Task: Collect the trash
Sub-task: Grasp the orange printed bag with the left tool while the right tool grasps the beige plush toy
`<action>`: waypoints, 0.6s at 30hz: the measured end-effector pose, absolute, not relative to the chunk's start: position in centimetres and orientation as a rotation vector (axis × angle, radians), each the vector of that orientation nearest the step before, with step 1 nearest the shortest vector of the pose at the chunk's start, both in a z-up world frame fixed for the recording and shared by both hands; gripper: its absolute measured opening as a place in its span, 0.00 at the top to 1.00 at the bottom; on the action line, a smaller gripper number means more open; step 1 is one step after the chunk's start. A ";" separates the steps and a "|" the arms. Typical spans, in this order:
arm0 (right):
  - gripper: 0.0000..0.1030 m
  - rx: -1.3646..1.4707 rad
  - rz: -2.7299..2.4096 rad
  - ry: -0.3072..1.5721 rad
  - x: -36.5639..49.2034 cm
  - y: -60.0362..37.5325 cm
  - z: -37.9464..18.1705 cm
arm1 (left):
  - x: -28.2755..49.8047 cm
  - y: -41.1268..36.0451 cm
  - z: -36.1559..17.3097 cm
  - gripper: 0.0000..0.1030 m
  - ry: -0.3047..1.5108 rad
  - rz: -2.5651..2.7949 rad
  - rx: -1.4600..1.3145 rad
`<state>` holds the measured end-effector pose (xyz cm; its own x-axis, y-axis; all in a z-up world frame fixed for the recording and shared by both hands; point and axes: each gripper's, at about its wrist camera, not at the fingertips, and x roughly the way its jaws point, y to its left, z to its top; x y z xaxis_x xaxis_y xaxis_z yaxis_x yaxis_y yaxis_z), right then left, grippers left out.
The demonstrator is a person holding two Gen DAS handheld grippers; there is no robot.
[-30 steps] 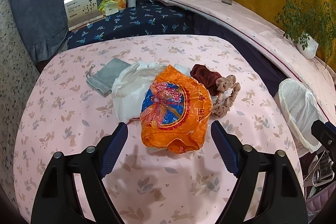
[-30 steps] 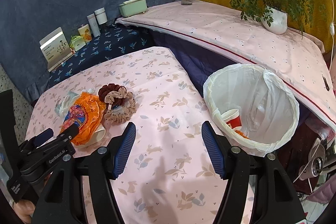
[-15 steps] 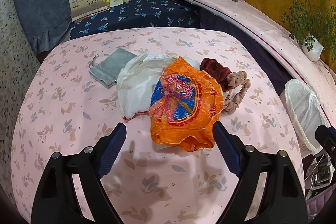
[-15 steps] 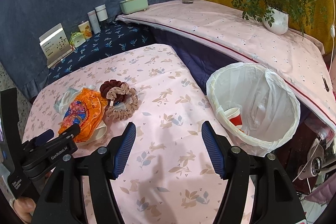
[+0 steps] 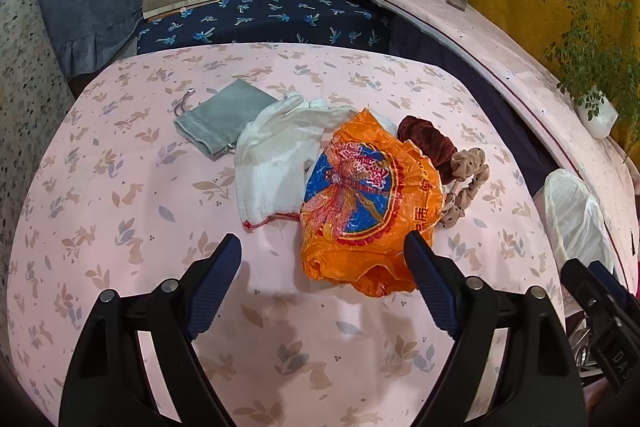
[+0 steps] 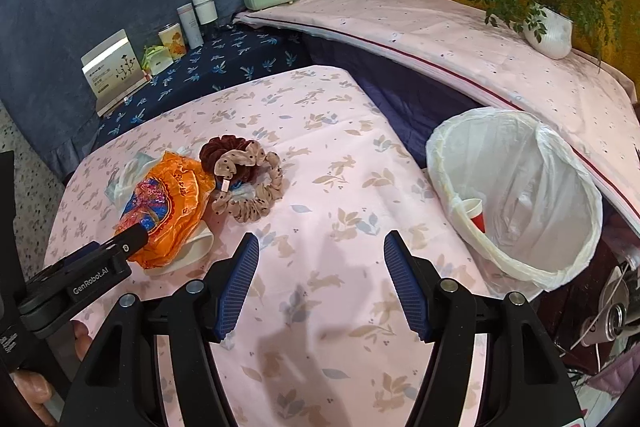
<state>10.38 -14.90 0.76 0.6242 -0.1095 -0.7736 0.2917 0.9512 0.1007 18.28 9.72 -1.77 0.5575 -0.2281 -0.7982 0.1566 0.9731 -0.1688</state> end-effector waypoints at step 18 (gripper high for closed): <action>0.41 0.272 -0.146 0.905 17.6 -12.7 -2.0 | 20.3 6.9 -1.4 0.91 0.962 -0.362 -0.050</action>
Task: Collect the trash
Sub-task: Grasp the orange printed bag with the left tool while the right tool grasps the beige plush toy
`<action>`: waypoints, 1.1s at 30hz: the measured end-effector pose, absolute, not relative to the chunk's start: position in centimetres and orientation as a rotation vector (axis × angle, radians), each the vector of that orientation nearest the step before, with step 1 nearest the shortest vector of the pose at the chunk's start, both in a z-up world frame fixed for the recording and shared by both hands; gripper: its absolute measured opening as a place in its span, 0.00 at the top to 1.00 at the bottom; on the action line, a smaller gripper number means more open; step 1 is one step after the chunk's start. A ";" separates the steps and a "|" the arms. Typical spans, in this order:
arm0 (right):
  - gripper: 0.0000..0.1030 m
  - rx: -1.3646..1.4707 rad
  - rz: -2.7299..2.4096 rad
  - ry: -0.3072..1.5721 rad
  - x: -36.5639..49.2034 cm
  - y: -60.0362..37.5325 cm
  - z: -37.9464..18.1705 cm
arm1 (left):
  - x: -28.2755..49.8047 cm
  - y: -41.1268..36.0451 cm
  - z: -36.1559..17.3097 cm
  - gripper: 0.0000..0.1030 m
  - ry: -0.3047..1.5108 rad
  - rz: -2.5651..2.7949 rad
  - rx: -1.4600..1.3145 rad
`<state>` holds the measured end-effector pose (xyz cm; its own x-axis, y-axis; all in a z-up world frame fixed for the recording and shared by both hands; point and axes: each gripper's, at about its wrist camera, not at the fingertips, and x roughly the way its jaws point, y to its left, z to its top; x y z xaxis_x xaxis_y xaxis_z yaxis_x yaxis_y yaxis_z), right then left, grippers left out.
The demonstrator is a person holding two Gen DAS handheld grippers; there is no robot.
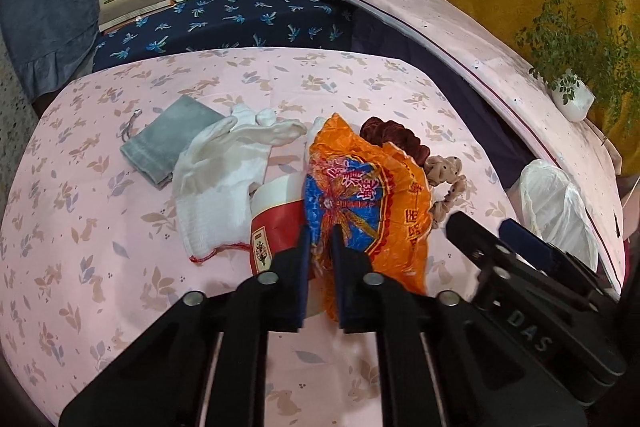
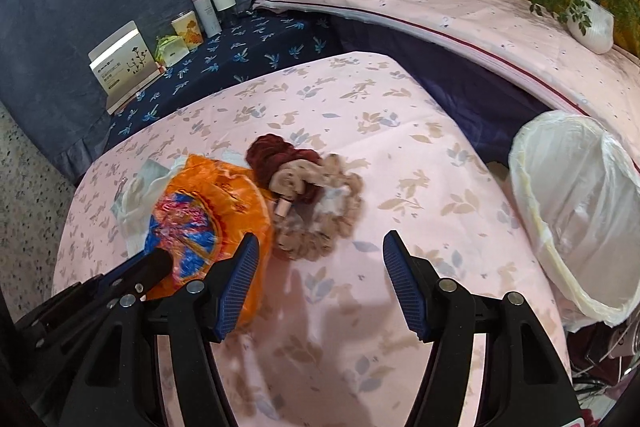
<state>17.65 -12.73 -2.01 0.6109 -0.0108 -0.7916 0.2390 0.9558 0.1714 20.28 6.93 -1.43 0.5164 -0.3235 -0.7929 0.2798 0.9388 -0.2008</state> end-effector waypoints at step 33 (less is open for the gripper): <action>0.94 0.291 -0.229 0.872 15.8 -17.1 0.4 | 18.9 4.1 3.8 0.97 0.834 -0.437 0.007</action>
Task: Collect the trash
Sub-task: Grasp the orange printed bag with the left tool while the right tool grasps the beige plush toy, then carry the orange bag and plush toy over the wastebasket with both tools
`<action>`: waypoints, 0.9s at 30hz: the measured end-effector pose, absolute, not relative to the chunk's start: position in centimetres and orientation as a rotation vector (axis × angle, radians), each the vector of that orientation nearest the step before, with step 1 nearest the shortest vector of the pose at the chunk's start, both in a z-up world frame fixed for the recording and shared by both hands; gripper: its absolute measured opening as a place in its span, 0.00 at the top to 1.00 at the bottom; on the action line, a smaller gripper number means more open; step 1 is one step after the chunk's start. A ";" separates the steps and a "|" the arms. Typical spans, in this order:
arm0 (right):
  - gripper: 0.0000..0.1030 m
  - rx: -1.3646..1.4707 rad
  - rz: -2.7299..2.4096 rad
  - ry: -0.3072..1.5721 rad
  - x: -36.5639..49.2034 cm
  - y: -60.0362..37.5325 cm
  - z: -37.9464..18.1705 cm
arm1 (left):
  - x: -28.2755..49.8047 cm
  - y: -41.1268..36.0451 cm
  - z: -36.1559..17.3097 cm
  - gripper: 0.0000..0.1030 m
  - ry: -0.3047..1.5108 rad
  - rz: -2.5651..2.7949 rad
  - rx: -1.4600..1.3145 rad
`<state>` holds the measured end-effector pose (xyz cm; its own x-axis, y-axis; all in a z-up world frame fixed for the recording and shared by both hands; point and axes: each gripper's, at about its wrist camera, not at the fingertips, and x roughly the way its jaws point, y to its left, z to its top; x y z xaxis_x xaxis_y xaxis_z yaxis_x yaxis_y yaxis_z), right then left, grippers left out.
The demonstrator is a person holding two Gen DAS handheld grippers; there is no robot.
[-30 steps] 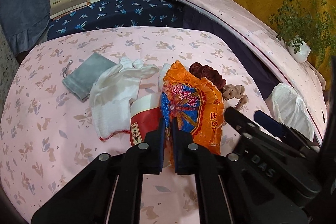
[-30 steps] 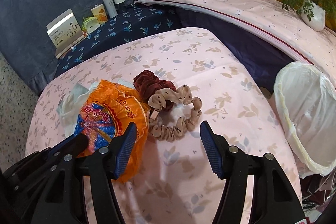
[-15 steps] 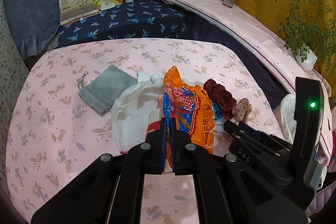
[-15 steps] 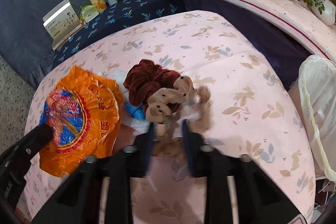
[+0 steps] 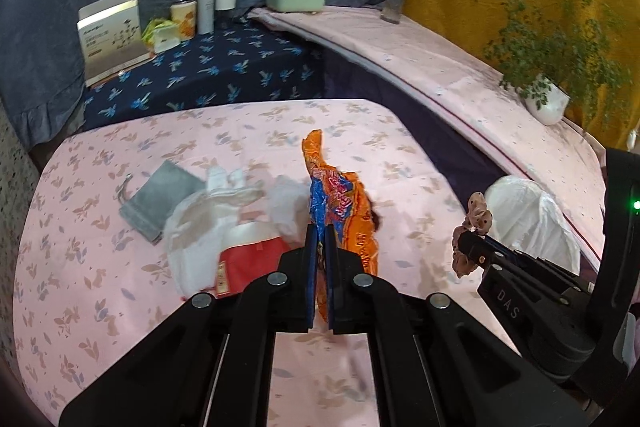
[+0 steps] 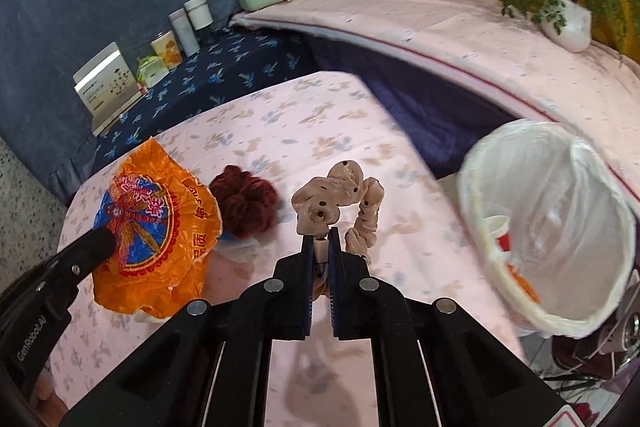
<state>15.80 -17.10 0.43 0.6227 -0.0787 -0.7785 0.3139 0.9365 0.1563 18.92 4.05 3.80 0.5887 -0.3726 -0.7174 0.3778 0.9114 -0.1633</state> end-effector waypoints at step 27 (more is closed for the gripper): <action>0.94 0.411 -0.466 0.819 3.8 -33.5 0.9 | 10.3 -16.4 3.4 0.97 0.857 -0.742 0.169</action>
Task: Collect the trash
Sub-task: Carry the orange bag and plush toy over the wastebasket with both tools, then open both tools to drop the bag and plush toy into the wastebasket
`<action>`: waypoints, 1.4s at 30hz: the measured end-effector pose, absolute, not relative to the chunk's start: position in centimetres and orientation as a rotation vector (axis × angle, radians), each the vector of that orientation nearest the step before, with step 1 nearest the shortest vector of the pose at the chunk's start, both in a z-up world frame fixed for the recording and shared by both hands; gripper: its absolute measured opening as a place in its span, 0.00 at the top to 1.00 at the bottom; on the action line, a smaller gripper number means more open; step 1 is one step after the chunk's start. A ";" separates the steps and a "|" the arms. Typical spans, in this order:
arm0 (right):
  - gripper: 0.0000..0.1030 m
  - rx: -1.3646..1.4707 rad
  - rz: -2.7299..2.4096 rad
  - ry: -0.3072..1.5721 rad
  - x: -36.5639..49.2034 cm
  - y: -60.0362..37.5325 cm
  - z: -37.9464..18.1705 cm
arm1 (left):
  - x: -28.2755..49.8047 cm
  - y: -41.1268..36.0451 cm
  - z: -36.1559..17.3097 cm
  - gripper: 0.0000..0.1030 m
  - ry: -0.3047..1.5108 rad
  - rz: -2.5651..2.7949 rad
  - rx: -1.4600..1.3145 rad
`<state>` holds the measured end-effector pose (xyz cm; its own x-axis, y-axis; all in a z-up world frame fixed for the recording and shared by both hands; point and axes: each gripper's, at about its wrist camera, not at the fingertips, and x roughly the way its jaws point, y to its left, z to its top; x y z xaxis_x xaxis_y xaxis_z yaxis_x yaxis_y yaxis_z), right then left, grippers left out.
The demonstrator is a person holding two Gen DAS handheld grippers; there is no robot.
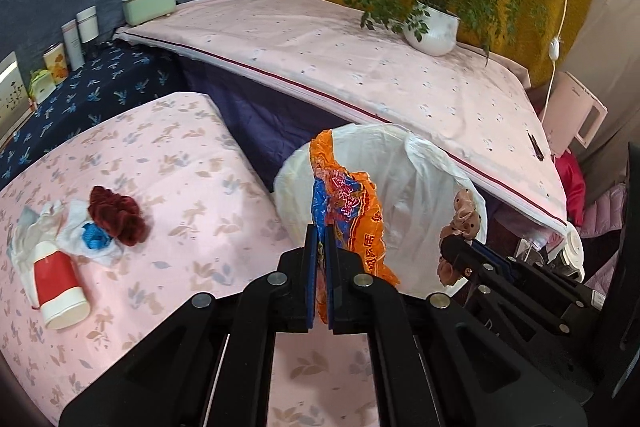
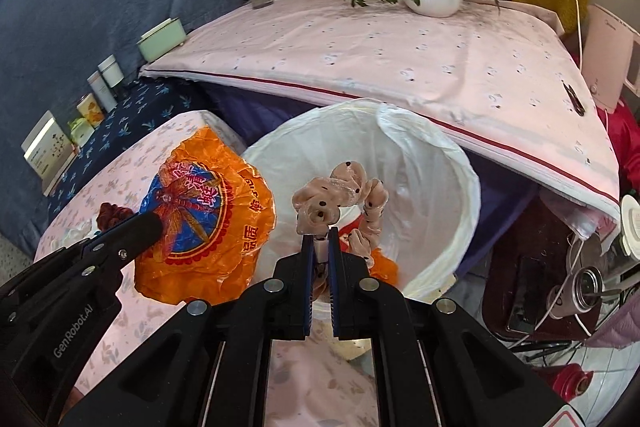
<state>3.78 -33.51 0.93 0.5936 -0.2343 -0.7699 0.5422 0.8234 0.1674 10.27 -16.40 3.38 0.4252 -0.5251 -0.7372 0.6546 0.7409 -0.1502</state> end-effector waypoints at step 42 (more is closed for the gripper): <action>0.94 0.463 -0.512 0.808 2.4 -38.4 0.1 | 10.8 -20.6 0.5 0.75 0.944 -0.764 0.164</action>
<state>2.44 -38.43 0.10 0.5839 -0.2509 -0.7721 0.5914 0.7830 0.1928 10.79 -20.63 0.50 0.3504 -0.5181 -0.7802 0.6547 0.7312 -0.1916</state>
